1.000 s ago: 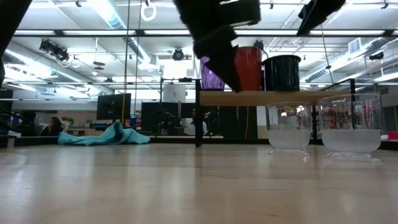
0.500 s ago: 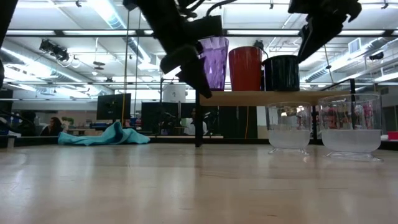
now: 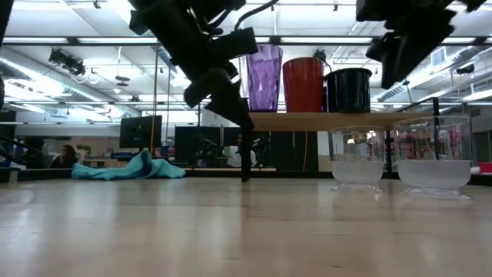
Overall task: Stack small to large cups/mugs on shelf
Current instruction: Put the transparent mug on the shelf
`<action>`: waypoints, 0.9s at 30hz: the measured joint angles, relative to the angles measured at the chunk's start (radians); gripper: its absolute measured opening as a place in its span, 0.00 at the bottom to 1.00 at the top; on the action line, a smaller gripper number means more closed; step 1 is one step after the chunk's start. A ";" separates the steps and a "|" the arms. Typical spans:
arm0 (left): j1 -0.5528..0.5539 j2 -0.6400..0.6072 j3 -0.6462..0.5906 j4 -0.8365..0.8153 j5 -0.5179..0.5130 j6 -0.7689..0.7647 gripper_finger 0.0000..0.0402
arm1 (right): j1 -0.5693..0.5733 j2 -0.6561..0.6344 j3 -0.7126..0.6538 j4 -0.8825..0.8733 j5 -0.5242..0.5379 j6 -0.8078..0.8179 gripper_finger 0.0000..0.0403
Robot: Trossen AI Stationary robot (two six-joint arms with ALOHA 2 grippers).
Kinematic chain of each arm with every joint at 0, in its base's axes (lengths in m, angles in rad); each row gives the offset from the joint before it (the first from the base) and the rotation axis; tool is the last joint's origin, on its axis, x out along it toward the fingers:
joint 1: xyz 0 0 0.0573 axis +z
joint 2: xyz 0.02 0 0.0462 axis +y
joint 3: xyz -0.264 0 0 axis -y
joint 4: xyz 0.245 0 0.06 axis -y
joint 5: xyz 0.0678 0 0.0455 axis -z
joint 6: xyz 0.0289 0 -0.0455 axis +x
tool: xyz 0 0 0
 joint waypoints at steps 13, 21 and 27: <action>0.057 -0.060 -0.047 0.059 0.057 -0.010 0.05 | 0.134 0.129 0.048 0.023 -0.132 0.084 0.39; 0.067 -0.061 -0.047 0.070 0.058 -0.026 0.02 | 0.189 0.240 0.073 0.013 -0.131 0.084 0.46; 0.066 -0.061 -0.047 0.071 0.057 -0.044 0.06 | 0.211 0.295 0.073 0.010 -0.131 0.083 0.46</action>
